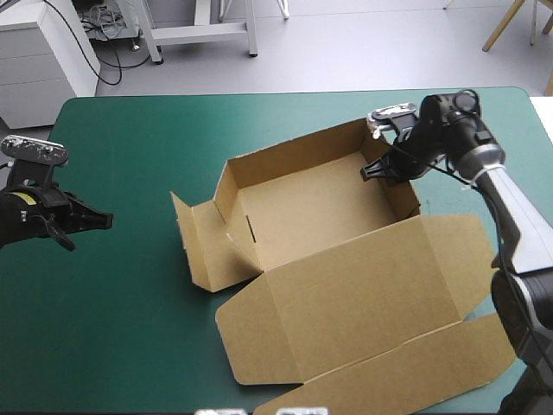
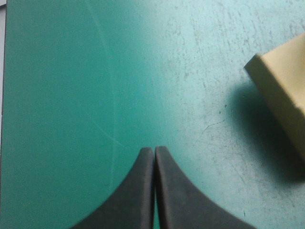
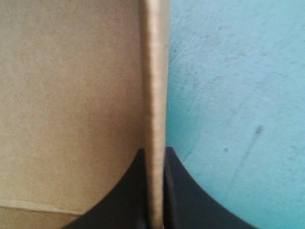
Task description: Fold the box
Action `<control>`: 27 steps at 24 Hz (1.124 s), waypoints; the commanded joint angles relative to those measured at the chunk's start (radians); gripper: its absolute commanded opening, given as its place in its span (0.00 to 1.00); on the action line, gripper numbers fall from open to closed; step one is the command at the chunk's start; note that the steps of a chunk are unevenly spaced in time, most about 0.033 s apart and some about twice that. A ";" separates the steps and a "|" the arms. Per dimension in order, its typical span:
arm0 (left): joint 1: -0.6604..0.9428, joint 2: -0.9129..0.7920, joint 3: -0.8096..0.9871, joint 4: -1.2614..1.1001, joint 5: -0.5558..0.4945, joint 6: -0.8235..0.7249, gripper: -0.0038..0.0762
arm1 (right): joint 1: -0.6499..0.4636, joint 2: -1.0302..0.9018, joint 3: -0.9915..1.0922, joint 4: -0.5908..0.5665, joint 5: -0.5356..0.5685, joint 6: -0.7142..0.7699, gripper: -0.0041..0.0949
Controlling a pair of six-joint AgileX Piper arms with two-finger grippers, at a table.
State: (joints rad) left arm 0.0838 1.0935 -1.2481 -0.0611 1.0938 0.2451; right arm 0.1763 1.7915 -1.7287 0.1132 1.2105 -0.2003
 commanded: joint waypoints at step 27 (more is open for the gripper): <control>0.255 0.354 0.397 -1.226 0.033 0.848 0.07 | -0.300 -0.409 0.043 0.380 -0.006 -0.187 0.02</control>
State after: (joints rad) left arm 0.3391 1.4597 -0.8421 -1.1006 1.0557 1.0085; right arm -0.1175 1.4202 -1.6609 0.4130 1.2432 -0.3802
